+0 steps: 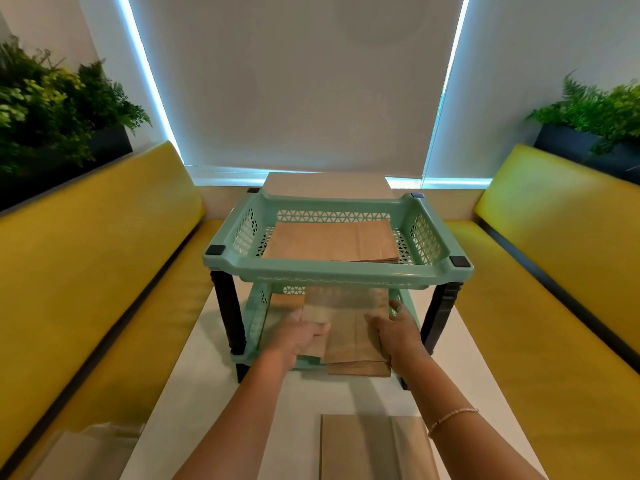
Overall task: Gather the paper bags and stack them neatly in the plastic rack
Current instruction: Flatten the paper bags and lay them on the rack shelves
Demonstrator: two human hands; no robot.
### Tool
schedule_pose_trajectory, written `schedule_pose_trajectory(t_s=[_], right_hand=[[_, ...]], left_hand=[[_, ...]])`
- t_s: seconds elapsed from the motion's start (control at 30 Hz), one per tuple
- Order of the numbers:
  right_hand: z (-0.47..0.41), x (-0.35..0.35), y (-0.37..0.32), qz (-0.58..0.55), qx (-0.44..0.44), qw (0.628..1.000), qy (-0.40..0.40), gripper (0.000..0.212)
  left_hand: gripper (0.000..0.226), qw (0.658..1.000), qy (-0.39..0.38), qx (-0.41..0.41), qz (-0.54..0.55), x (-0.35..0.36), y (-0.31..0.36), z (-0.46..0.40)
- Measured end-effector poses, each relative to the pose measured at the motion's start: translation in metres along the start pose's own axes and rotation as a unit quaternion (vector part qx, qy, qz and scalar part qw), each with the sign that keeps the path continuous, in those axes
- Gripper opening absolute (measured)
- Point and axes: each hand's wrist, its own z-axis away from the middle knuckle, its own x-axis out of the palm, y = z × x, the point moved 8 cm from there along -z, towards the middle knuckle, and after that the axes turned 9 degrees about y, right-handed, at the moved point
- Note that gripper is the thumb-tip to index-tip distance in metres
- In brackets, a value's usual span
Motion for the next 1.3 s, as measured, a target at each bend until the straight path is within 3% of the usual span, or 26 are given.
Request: schedule_pose_trajectory(t_s=[0.1,0.23,0.37,0.47,0.57,0.67,0.8,0.87,0.93,1.07,1.2,1.3], right_hand=[[0.003,-0.003,0.0,0.003,-0.013,1.0,-0.001,0.051],[0.017,-0.003,-0.002,-0.016,-0.011,1.0,-0.009,0.037],[0.039,0.006,0.002,-0.005,-0.044,0.998,-0.044,0.024],[0.054,0.015,0.014,0.05,-0.055,0.996,-0.058,0.035],[0.065,0.018,0.028,0.072,-0.03,0.993,-0.093,0.045],[0.072,0.014,0.033,0.116,-0.027,0.987,-0.11,0.043],[0.072,0.005,0.028,0.096,-0.017,0.991,-0.088,0.045],[0.068,-0.002,0.02,0.105,-0.032,0.993,-0.051,0.048],[0.061,-0.008,0.013,0.122,-0.043,0.991,-0.021,0.05],[0.041,-0.008,0.003,0.125,-0.034,0.992,-0.008,0.044],[0.022,0.001,-0.007,0.157,-0.048,0.986,-0.022,0.033],[0.008,0.005,-0.007,0.166,-0.06,0.984,-0.023,0.039]], left_hand=[[0.049,1.0,0.009,0.007,-0.004,-0.004,-0.004,0.004],[0.099,1.0,-0.018,-0.01,0.0,-0.001,-0.019,0.002],[0.071,0.997,-0.058,0.0,-0.041,0.007,-0.018,0.038],[0.079,0.996,-0.073,0.008,-0.045,0.016,-0.027,0.06],[0.062,0.998,-0.051,0.03,-0.007,0.016,-0.036,0.069],[0.059,0.998,-0.012,0.066,0.012,0.009,-0.037,0.076],[0.071,0.996,-0.033,0.085,-0.005,0.009,-0.03,0.082],[0.078,0.993,-0.022,0.106,-0.044,0.005,-0.017,0.079],[0.069,0.982,0.025,0.13,-0.137,-0.005,-0.001,0.065],[0.046,0.923,0.111,0.14,-0.34,-0.026,0.017,0.026],[0.048,0.876,0.124,0.118,-0.451,-0.025,0.012,-0.007],[0.057,0.858,0.112,0.077,-0.496,-0.018,0.002,-0.025]])
